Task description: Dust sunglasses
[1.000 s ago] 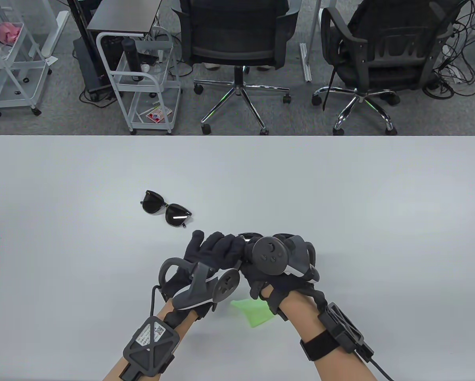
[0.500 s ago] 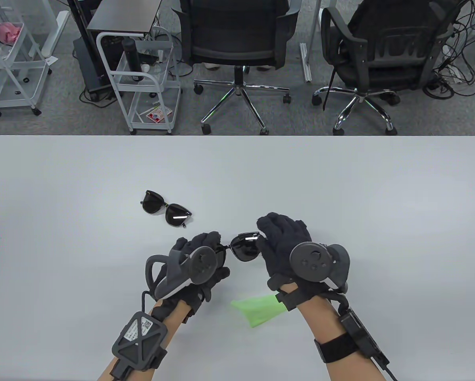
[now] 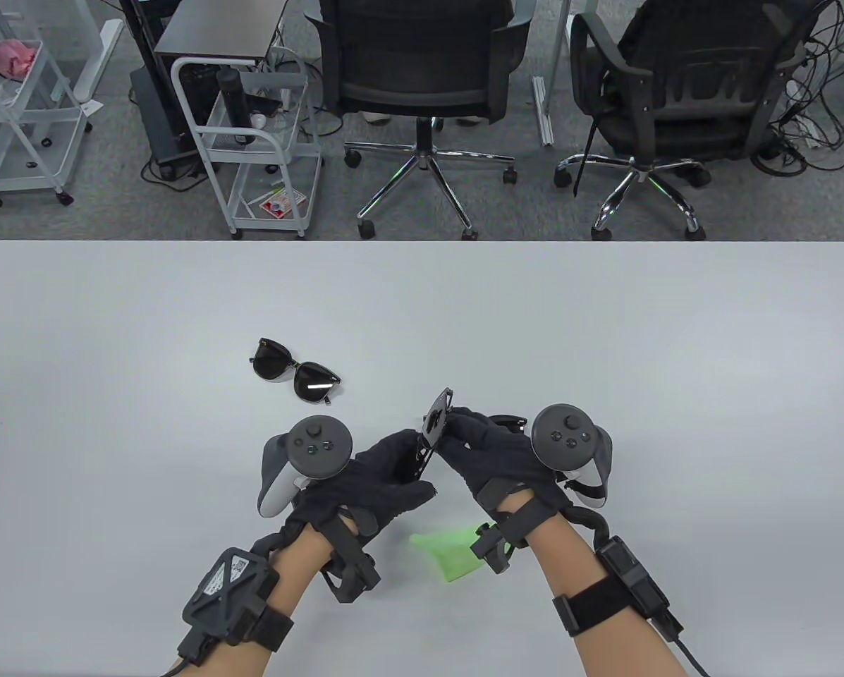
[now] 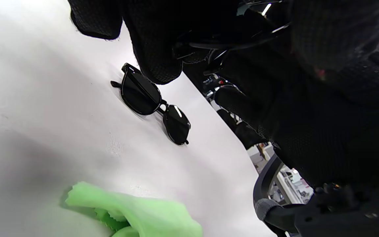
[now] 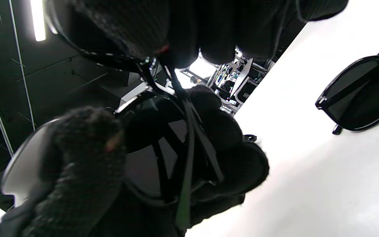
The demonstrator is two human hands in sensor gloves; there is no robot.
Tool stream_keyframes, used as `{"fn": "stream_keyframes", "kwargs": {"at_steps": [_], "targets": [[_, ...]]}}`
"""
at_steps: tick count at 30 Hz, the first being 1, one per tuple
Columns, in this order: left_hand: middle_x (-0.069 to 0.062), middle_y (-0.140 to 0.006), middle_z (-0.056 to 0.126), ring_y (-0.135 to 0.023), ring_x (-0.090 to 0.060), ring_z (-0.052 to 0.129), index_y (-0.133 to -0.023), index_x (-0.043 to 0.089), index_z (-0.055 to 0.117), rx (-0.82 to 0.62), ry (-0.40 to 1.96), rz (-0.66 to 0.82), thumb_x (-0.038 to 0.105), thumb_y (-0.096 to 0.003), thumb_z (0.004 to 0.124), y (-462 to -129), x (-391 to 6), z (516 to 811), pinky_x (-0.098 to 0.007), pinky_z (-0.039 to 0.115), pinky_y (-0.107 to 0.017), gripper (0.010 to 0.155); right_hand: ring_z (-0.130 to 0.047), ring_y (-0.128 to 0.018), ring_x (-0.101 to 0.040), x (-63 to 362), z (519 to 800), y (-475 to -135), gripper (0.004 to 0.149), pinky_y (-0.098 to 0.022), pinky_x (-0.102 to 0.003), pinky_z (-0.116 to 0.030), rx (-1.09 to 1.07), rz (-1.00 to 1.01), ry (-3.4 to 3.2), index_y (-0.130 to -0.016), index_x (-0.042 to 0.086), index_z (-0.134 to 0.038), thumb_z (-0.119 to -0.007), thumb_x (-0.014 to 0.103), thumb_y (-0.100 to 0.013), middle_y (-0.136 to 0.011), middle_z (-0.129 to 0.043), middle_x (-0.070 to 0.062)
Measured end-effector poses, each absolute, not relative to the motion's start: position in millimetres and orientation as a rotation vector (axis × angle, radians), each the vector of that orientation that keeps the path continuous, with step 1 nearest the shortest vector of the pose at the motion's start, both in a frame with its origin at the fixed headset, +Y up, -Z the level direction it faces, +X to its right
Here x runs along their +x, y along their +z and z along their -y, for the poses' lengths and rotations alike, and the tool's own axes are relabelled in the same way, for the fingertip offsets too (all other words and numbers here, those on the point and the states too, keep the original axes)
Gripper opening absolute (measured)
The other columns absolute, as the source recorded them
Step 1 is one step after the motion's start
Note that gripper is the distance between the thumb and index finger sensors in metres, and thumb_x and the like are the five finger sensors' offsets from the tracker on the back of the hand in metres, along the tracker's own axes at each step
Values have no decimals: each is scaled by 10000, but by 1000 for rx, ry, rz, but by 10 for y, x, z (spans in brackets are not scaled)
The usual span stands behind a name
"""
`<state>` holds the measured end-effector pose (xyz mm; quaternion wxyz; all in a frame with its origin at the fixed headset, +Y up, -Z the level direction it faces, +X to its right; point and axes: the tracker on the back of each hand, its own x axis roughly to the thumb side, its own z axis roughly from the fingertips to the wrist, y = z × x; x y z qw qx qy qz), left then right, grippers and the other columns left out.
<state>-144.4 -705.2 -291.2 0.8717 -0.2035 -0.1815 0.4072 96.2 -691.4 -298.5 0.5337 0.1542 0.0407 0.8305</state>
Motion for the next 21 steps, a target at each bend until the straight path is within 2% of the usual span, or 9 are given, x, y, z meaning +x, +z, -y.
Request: {"fn": "stream_keyframes", "kwargs": {"at_steps": [3,6,13,17,21], "targets": [[65,-1041,706,-938,-167,927,-1057,305,518,-416,834,385,713,-295,791,-2902,-1433,7036,-493,662,-739,906,-823,-882,-430,967,6954,-3013,432,-625,-681,-593,358,-141,1926,-841,139,-861,-834,350,-465,-988,-807,-139],[65,-1043,704,-938,-168,926,-1058,306,518,-405,828,384,714,-296,793,-2896,-1435,7022,-496,660,-740,907,-762,-919,-438,971,6942,-3009,427,-636,-691,-555,405,-149,1920,-860,128,-816,-798,318,-478,-1035,-722,-144],[49,-1033,712,-919,-199,934,-1054,294,527,-293,681,334,700,-297,807,-2909,-1525,6963,-505,653,-734,903,-616,-968,-475,1060,6833,-2972,439,-651,-699,-481,404,62,2228,-909,120,-690,-705,330,-523,-1090,-543,-176],[41,-1020,735,-900,-200,953,-1049,287,549,-199,457,328,697,-288,819,-2920,-1597,6890,-502,661,-730,905,-604,-973,-475,1179,6757,-2976,444,-655,-701,-478,406,309,2460,-908,123,-682,-705,327,-514,-1100,-514,-171],[43,-1017,742,-896,-201,957,-1046,288,560,-229,475,327,697,-284,827,-2924,-1591,6903,-506,663,-726,905,-592,-986,-464,1173,6759,-2972,449,-662,-721,-421,480,360,2478,-907,128,-683,-706,297,-492,-1108,-505,-158]]}}
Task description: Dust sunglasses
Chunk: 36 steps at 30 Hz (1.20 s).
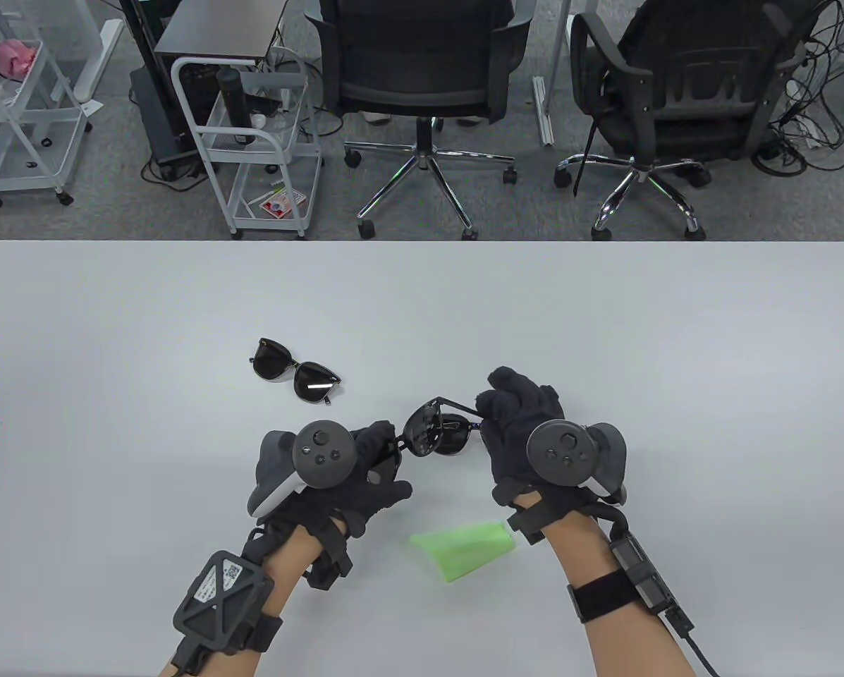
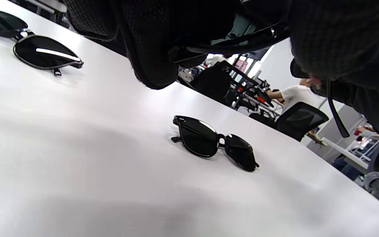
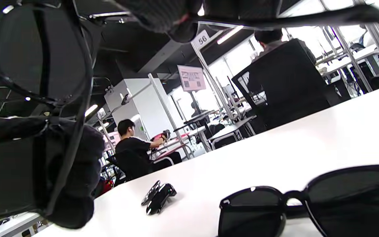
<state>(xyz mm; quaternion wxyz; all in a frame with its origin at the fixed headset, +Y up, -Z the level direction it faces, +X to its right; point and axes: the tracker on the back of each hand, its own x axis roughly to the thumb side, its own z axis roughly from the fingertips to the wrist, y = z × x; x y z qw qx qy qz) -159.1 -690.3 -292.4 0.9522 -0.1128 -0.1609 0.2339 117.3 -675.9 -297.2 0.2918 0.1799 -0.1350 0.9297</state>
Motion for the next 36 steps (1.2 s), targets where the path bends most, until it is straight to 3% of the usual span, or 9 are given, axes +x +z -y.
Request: {"fn": "stream_keyframes", "kwargs": {"at_steps": [9,12,15,20,22,24,27,32,36], "targets": [[30,-987,774,-862,-185,998,-1031,267,580,-270,576,306,713,-276,826,-2923,-1590,6940,-451,700,-718,911,-589,-982,-469,1113,6689,-2917,470,-653,-722,-405,476,423,2522,-937,132,-664,-717,294,-499,-1101,-517,-168],[21,-977,783,-846,-183,1014,-1026,256,588,-276,633,265,721,-275,822,-2943,-1635,6952,-439,715,-709,914,-478,-1004,-505,1050,6620,-2863,646,-641,-736,-336,517,428,2485,-1037,93,-538,-773,352,-494,-1129,-414,-199],[17,-965,788,-836,-177,1022,-1021,243,585,-263,720,180,730,-277,812,-2981,-1741,6974,-431,726,-702,918,-409,-1011,-515,960,6435,-2724,727,-633,-731,-297,616,606,2527,-1065,85,-466,-780,411,-497,-1137,-344,-211],[12,-975,765,-846,-175,1012,-1026,237,557,-280,945,87,736,-288,793,-3013,-1900,7034,-429,722,-705,922,-658,-946,-457,775,6275,-2512,604,-654,-684,-456,790,810,2546,-987,115,-671,-794,440,-492,-1080,-602,-168],[19,-984,751,-858,-169,1002,-1030,241,541,-291,1039,70,740,-294,782,-3006,-1924,7053,-426,715,-712,922,-830,-870,-410,703,6330,-2523,521,-640,-656,-591,808,725,2549,-913,146,-797,-786,454,-493,-1007,-773,-132],[32,-999,730,-881,-158,985,-1040,252,517,-313,1124,82,742,-304,773,-2994,-1913,7069,-423,702,-726,920,-852,-852,-417,656,6449,-2574,514,-631,-648,-624,773,593,2503,-906,144,-813,-775,453,-497,-993,-799,-137],[64,-1024,701,-917,-138,956,-1050,283,490,-370,1271,139,747,-304,777,-2974,-1841,7079,-421,678,-748,924,-749,-906,-465,588,6706,-2708,633,-629,-661,-597,692,340,2473,-1022,121,-650,-738,473,-504,-1083,-625,-195],[75,-1022,719,-913,-130,964,-1049,293,511,-451,1243,226,752,-295,789,-2962,-1703,7114,-418,677,-751,926,-610,-959,-508,594,7016,-2877,675,-637,-687,-533,521,-39,2069,-1067,119,-546,-705,472,-514,-1124,-468,-234],[63,-1014,740,-899,-136,981,-1047,283,534,-518,1227,277,752,-288,792,-2952,-1590,7146,-419,684,-746,929,-581,-978,-497,644,7113,-2922,636,-646,-692,-510,398,-147,1755,-1062,142,-571,-728,439,-522,-1132,-438,-227]]}}
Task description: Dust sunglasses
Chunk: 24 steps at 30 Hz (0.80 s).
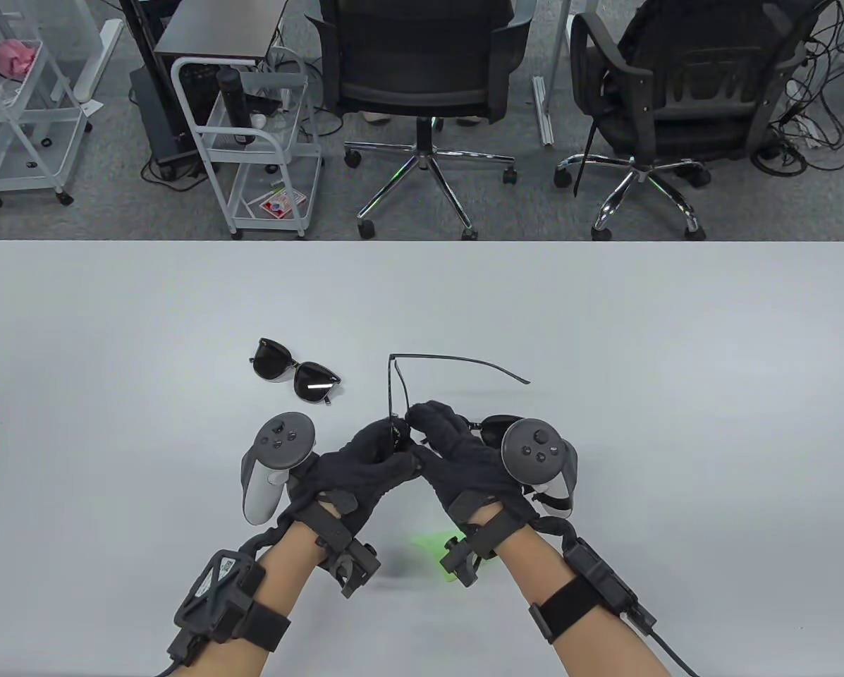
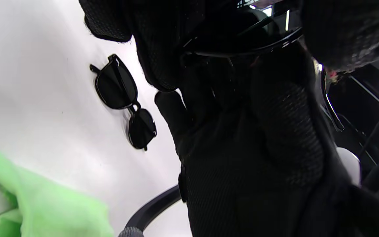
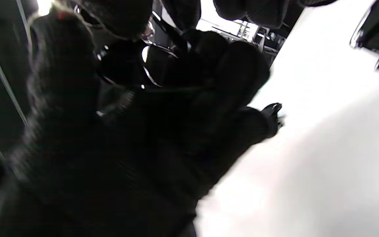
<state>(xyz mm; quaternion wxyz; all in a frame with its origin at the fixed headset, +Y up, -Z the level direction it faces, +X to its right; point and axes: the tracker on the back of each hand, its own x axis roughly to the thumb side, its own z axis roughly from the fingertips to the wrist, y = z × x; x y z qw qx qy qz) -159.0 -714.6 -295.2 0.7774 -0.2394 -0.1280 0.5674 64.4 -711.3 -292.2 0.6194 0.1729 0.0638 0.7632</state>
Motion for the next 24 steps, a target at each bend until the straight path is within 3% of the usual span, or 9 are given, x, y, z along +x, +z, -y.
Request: {"fn": "stream_keyframes", "kwargs": {"at_steps": [6,9,19,24], "targets": [[73,-1007,754,-894,-126,992,-1040,292,551,-520,1208,353,750,-276,804,-2916,-1505,7092,-403,693,-749,926,-714,-936,-446,770,7135,-2970,458,-636,-684,-556,333,-186,1554,-921,196,-791,-808,374,-500,-1086,-619,-172],[75,-1006,747,-896,-118,991,-1039,293,541,-492,1250,314,752,-280,795,-2934,-1567,7085,-392,696,-751,922,-784,-898,-422,862,7112,-2984,414,-630,-676,-583,334,-159,1573,-850,202,-845,-837,381,-477,-1051,-695,-146],[79,-1013,724,-918,-101,976,-1040,292,507,-412,1468,195,760,-285,764,-2987,-1863,7064,-363,696,-762,925,-814,-875,-418,876,7217,-3006,447,-622,-679,-587,336,-270,1497,-893,192,-813,-821,386,-489,-1029,-732,-148],[69,-1016,723,-916,-109,976,-1043,283,508,-417,1427,210,758,-289,759,-2991,-1883,7062,-369,694,-760,926,-829,-861,-420,874,7218,-2999,461,-617,-677,-593,350,-291,1521,-907,176,-801,-815,379,-493,-1018,-749,-147]]}}
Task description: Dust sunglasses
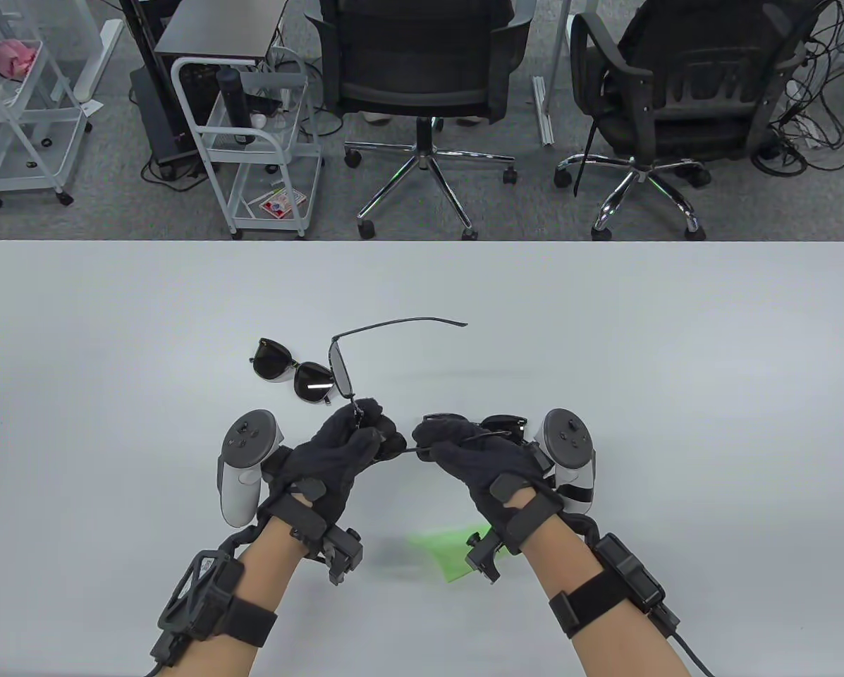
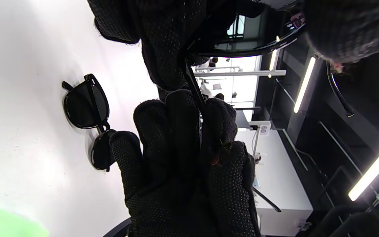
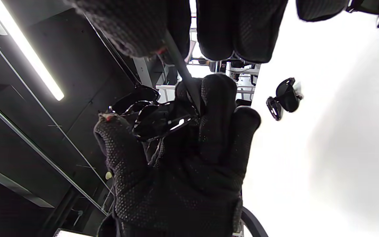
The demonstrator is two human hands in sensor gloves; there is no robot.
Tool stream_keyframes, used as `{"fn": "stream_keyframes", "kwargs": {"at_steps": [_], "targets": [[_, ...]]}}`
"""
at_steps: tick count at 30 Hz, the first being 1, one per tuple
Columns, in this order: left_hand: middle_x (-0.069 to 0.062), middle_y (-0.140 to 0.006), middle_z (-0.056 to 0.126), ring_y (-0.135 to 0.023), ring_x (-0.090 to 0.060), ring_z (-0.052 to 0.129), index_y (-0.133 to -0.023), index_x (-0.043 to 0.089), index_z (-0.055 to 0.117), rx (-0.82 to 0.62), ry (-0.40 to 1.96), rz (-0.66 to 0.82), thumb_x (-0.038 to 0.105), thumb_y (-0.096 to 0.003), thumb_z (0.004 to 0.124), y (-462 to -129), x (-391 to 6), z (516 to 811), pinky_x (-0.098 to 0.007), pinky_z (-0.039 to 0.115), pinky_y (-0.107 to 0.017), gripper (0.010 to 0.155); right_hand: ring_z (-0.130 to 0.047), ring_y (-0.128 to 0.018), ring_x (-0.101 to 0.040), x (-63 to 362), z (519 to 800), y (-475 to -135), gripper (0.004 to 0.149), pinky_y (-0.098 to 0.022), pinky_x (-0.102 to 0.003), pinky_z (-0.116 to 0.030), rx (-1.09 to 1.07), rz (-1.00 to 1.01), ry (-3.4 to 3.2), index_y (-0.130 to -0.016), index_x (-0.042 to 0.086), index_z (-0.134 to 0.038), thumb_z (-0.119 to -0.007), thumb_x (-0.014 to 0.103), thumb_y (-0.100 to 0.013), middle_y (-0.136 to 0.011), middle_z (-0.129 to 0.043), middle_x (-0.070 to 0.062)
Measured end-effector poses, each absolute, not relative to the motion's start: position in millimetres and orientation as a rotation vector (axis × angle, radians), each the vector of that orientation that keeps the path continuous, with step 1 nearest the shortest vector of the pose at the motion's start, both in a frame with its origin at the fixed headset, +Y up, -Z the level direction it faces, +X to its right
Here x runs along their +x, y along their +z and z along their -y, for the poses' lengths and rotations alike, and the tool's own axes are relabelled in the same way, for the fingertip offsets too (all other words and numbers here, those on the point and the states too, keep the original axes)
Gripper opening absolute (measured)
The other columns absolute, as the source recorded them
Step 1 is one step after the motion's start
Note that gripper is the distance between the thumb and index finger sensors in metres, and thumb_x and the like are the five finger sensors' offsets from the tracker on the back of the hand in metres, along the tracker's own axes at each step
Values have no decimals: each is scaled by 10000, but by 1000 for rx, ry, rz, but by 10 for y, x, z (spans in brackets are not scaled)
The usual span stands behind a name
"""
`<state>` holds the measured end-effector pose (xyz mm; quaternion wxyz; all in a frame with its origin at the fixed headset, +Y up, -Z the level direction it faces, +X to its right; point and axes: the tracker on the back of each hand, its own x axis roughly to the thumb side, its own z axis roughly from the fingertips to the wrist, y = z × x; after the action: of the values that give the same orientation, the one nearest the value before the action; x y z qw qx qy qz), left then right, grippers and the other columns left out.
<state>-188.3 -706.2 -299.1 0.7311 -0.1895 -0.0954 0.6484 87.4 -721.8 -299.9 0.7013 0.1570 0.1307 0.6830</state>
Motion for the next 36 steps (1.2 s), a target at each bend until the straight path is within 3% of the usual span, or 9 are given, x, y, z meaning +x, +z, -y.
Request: {"fn": "stream_keyframes", "kwargs": {"at_steps": [3,6,9,13,18,23,28,32,36], "targets": [[73,-1021,715,-915,-113,972,-1045,287,504,-387,1389,198,760,-290,759,-2999,-1903,7054,-380,687,-760,926,-827,-830,-458,892,7230,-2969,573,-595,-680,-592,258,-314,1576,-955,84,-740,-827,395,-482,-998,-751,-193],[73,-1023,709,-920,-117,962,-1047,293,497,-316,1322,164,760,-295,758,-3013,-1982,7024,-388,679,-761,923,-894,-713,-495,882,7186,-2948,524,-546,-692,-618,282,-369,1787,-854,34,-855,-874,366,-449,-894,-854,-238],[65,-1027,703,-923,-128,955,-1050,285,491,-252,1230,110,754,-304,758,-3018,-2081,7007,-397,673,-758,921,-976,-646,-425,761,6976,-2928,438,-538,-653,-686,638,-474,2196,-778,92,-925,-902,366,-436,-824,-944,-178],[57,-1029,698,-925,-133,950,-1052,277,490,-236,1200,70,749,-308,760,-3026,-2134,7035,-404,669,-755,921,-965,-711,-365,450,6978,-2745,470,-589,-632,-687,1179,-646,2698,-803,164,-905,-959,375,-386,-872,-922,-102],[56,-1032,694,-927,-140,946,-1053,278,487,-229,1162,71,748,-308,760,-3023,-2127,7030,-407,667,-756,922,-982,-611,-337,225,7139,-2607,402,-580,-620,-700,1309,-824,2855,-691,190,-972,-1013,382,-340,-762,-976,-75],[53,-1032,694,-927,-145,944,-1053,277,487,-242,1152,74,745,-309,761,-3022,-2108,7046,-411,665,-755,921,-918,-706,-367,194,7241,-2598,665,-607,-638,-655,1364,-767,2996,-882,147,-846,-1029,432,-310,-873,-882,-99],[53,-1032,692,-927,-148,944,-1054,277,485,-242,1138,77,744,-308,763,-3027,-2100,7050,-414,663,-755,923,-914,-711,-364,152,7333,-2564,708,-613,-633,-659,1456,-621,3063,-886,164,-810,-1048,437,-277,-873,-865,-83],[50,-1033,691,-927,-154,942,-1055,274,486,-242,1110,77,742,-307,765,-3023,-2088,7057,-418,661,-754,924,-948,-667,-337,67,7368,-2515,642,-605,-613,-692,1553,-481,3115,-833,175,-833,-1044,416,-278,-813,-902,-57],[45,-1032,691,-925,-163,942,-1054,272,489,-205,1055,79,732,-307,775,-3018,-2093,7018,-428,656,-753,922,-1014,-607,-304,68,7326,-2575,384,-590,-591,-728,1512,-379,3087,-749,206,-913,-916,327,-384,-738,-983,-24]]}}
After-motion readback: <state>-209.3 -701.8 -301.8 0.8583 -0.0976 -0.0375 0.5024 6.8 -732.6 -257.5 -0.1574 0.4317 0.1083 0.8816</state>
